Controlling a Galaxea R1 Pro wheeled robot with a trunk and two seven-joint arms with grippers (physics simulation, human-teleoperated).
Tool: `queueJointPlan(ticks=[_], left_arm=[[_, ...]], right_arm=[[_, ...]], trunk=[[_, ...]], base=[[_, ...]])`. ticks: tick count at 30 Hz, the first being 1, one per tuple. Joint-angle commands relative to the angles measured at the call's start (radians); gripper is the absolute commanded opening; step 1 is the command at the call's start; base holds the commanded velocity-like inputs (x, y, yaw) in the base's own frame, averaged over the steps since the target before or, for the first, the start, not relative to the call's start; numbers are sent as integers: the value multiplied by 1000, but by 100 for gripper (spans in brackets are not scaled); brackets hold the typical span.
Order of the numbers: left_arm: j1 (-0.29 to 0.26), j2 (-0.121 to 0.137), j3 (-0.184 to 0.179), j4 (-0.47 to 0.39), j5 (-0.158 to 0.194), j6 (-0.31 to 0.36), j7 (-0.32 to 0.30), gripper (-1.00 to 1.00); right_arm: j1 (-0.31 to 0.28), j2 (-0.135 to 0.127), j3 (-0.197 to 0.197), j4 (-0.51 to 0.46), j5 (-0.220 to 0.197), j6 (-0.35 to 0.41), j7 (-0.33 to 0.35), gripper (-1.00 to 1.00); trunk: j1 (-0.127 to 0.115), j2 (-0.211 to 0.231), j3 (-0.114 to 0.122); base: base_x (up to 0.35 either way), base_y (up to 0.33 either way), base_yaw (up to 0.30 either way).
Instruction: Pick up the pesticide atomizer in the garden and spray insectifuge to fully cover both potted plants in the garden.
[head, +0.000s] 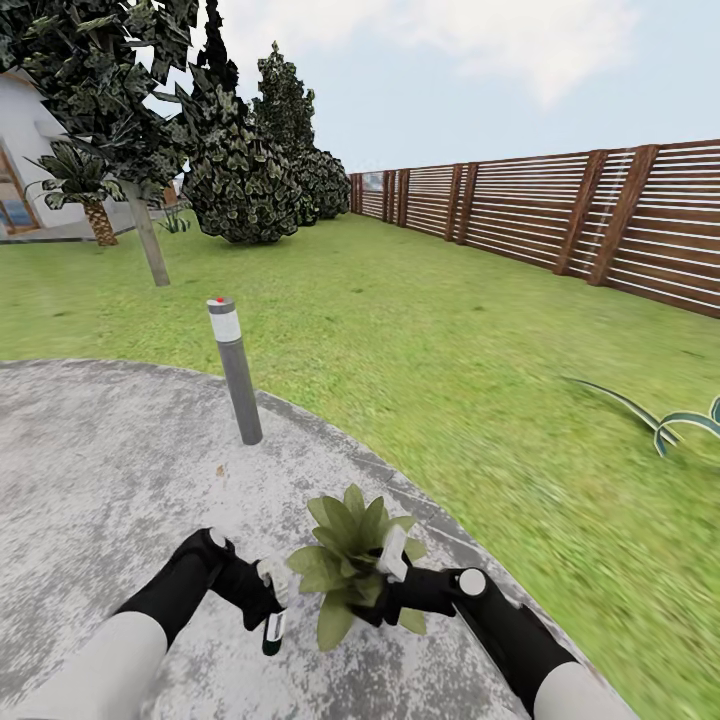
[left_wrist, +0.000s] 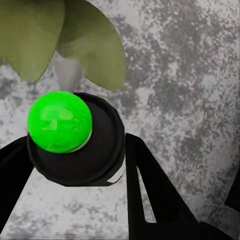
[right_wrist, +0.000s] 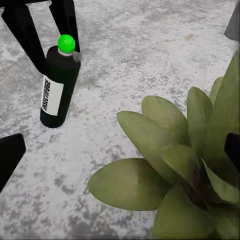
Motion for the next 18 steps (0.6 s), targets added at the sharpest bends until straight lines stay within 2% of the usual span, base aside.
queueJointPlan(ticks=[1, 2, 3, 5, 7, 9, 10, 13, 16, 18], left_arm=[[1, 4, 5, -2, 0, 10, 12, -100], [1, 5, 14, -2, 1, 10, 34, -100], [1, 5, 35, -2, 1, 10, 84, -100], [1, 1, 94, 7, 7, 9, 173, -100], [2, -4, 180, 11, 41, 9, 238, -100], [2, -6, 230, 12, 70, 9, 274, -100], [2, -10, 255, 12, 89, 9, 310, -100], [3, -18, 278, 32, 110, 10, 425, -100], [2, -32, 285, 94, 139, 11, 529, -100], [2, -35, 287, 120, 166, 14, 556, -100]], right_arm=[[1, -4, 1, 3, 10, -11, -5, 100], [3, -7, 1, 16, 10, -13, -8, 100], [4, -10, 0, 29, 10, -14, -11, 100], [5, -16, -1, 65, 9, -26, -59, 100], [15, -28, -17, 121, 7, -92, -204, 100], [31, -31, -38, 176, 6, -166, -310, 100], [45, -31, -53, 222, 5, -229, -378, 100], [75, -31, -106, 328, 4, -352, -491, 100], [101, -32, -213, 429, 4, -490, -587, 100], [120, -33, -275, 471, 4, -550, -610, 100]], trunk=[[0, 0, -1], [0, 0, -1], [0, 0, -1], [0, 0, -1], [0, 0, -1], [0, 0, -1], [0, 0, -1], [0, 0, -1], [0, 0, -1], [0, 0, -1]], base=[[0, 0, 0], [0, 0, 0], [0, 0, 0], [0, 0, 0], [0, 0, 0], [0, 0, 0], [0, 0, 0], [0, 0, 0], [0, 0, 0], [0, 0, 0]])
